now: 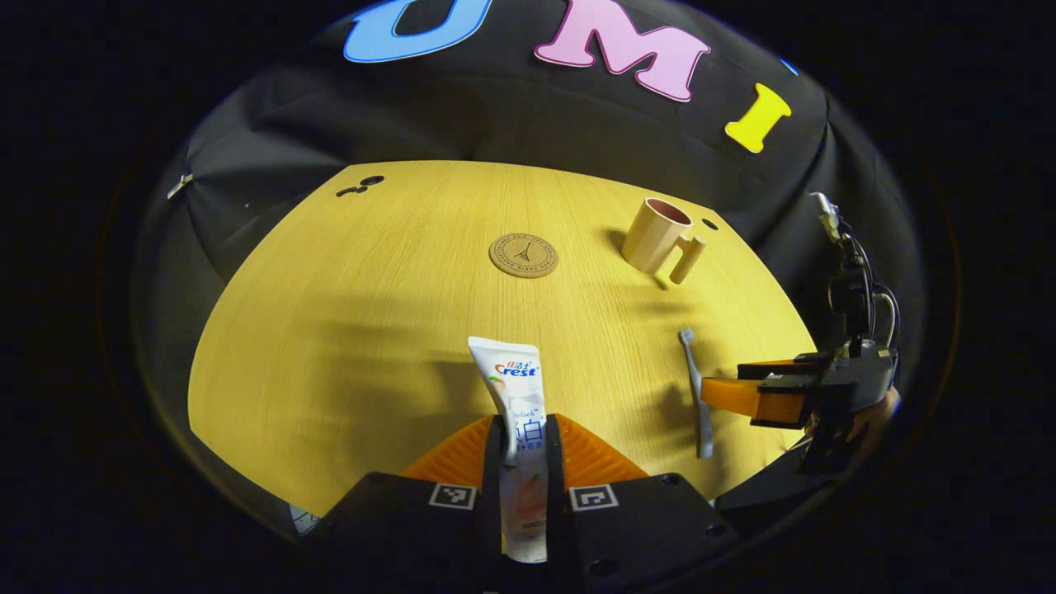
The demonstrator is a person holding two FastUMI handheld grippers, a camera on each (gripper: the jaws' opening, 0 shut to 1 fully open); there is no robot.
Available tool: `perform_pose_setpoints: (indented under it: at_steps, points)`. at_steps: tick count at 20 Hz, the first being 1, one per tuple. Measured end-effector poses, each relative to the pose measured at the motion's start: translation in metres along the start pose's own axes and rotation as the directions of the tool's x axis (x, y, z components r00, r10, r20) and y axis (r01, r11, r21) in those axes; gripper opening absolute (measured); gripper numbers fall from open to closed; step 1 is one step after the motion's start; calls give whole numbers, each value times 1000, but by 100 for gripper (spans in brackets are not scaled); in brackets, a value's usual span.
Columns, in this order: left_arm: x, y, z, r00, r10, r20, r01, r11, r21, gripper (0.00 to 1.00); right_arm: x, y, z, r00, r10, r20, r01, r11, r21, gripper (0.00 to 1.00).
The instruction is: Put the toothbrush and toothpaste on the desktop into the cup, then pick up the cup and place it on the coaster on the desktop.
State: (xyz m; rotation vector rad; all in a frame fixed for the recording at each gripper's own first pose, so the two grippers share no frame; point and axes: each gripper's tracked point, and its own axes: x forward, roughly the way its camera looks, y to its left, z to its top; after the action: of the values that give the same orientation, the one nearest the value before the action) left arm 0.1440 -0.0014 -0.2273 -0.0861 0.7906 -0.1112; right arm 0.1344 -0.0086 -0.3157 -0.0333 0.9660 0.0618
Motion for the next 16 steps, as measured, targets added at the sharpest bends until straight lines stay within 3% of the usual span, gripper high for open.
perform_pose_setpoints:
  at_steps: [3,4,8,11,14,15,16]
  points:
    - [-2,5,-7,1000,-1,-5,1,1000,0,27,12,0,-5,999,-41,-27,40,999,-20,96]
    - [-2,6,-7,1000,-3,-3,3,1000,-2,22,14,-2,-7,998,-58,-35,57,998,-22,93]
    - [-6,7,-7,1000,-15,8,15,1000,16,31,17,-10,-3,994,-103,-42,105,993,50,74]
    - [-6,7,-6,1000,-18,8,18,999,32,27,19,-14,-1,986,-146,-78,154,982,113,65]
    - [-4,8,-10,1000,-21,2,21,999,37,27,18,-5,-2,981,-149,-123,164,978,127,45]
    - [-4,8,-11,1000,-22,-1,22,999,38,22,19,-2,-2,981,-148,-124,162,980,111,37]
    - [-2,8,-12,1000,-21,-2,21,999,39,27,20,2,-2,982,-143,-125,156,983,95,25]
